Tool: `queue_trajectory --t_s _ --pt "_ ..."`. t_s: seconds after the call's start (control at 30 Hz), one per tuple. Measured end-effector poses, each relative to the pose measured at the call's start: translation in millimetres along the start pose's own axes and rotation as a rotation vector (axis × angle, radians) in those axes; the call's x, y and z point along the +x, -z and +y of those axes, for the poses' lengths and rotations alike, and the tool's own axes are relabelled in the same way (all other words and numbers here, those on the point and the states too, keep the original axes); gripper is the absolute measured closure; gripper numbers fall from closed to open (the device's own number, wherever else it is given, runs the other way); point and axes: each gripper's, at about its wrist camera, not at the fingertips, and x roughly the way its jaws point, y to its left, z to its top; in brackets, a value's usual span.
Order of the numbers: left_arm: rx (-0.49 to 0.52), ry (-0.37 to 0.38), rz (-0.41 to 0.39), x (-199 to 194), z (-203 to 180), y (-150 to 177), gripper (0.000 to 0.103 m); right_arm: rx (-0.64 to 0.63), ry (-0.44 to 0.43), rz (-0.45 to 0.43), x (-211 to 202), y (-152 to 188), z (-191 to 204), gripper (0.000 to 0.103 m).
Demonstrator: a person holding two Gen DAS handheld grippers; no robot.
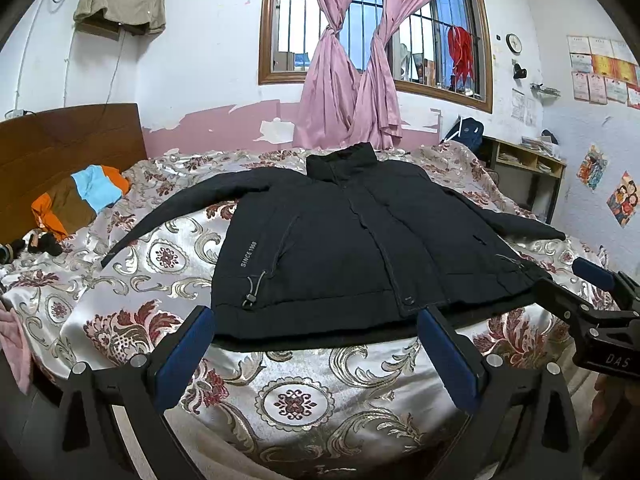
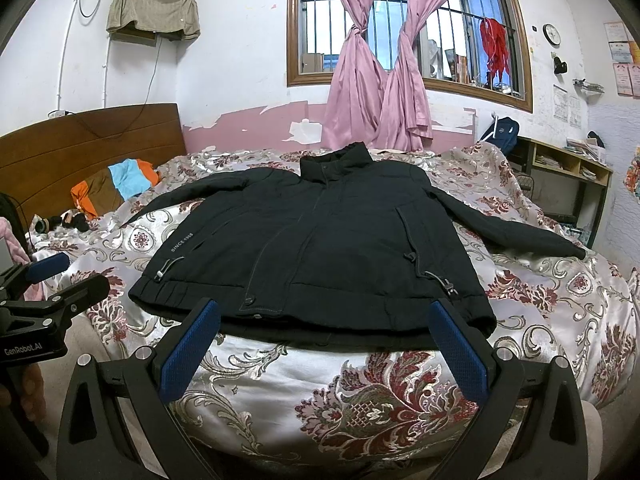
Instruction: Fold large clothes
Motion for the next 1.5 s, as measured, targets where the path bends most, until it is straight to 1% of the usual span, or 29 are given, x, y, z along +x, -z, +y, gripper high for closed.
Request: queue_trajectory --t_s 0.13,0.27,0.37,0.43,0.5,0.57,0.67,0.8,0.87,0.93,1.03,1.07,1.1,1.17,1.2,1.27,1.4,1.43,1.5 --pt "-0.006 0.007 0.05 11 0 -3 0.001 0.02 -0.009 0.021 4 0 -6 0.001" --pt "0.002 0.033 0.137 28 -2 -12 0.001 0.066 -0.009 0.052 13 0 -19 0.001" --pt "0.022 0.04 0.191 45 -6 -26 0.001 0.127 0.015 0.061 21 -11 -36 0.001" --pt "0.034 0.043 0.213 56 -9 -37 0.001 0.168 0.027 0.064 26 -16 -48 0.001" --pt "0.039 0.052 0.215 65 -11 -48 0.001 0.238 0.051 0.061 33 -25 -67 0.001" --pt "0.039 0.079 0.212 76 -13 -60 0.001 0.291 0.086 0.047 39 -28 -84 0.001" --pt "0.044 0.112 0.219 104 -18 -77 0.001 0.325 0.154 0.045 51 -32 -104 0.001" --pt "0.071 0.143 0.237 154 -32 -99 0.001 0.365 0.235 0.068 85 -35 -142 0.001" --pt "0.087 0.165 0.222 181 -41 -113 0.001 0.4 0.26 0.065 104 -35 -160 0.001" --pt "0.115 0.194 0.21 217 -55 -130 0.001 0.42 0.311 0.048 128 -36 -181 0.001" --pt "0.147 0.22 0.202 280 -84 -157 0.001 0.475 0.43 0.021 173 -43 -224 0.001" --pt "0.143 0.231 0.208 295 -91 -164 0.001 0.507 0.456 0.036 186 -45 -238 0.001" --pt "0.13 0.249 0.221 319 -103 -173 0.001 0.533 0.471 0.045 196 -47 -250 0.001" --pt "0.127 0.258 0.244 347 -120 -187 0.001 0.596 0.488 0.067 217 -49 -277 0.001" --pt "0.129 0.254 0.259 361 -132 -195 0.001 0.601 0.497 0.083 221 -50 -285 0.001" --pt "0.124 0.244 0.292 382 -152 -209 0.001 0.612 0.542 0.119 228 -53 -303 0.001" --pt "0.12 0.229 0.364 419 -197 -233 0.001 0.687 0.524 0.165 242 -66 -353 0.001" --pt "0.128 0.223 0.375 425 -204 -235 0.001 0.713 0.508 0.194 249 -69 -367 0.001" --pt "0.153 0.201 0.407 439 -226 -238 0.001 0.781 0.424 0.27 261 -69 -398 0.001"
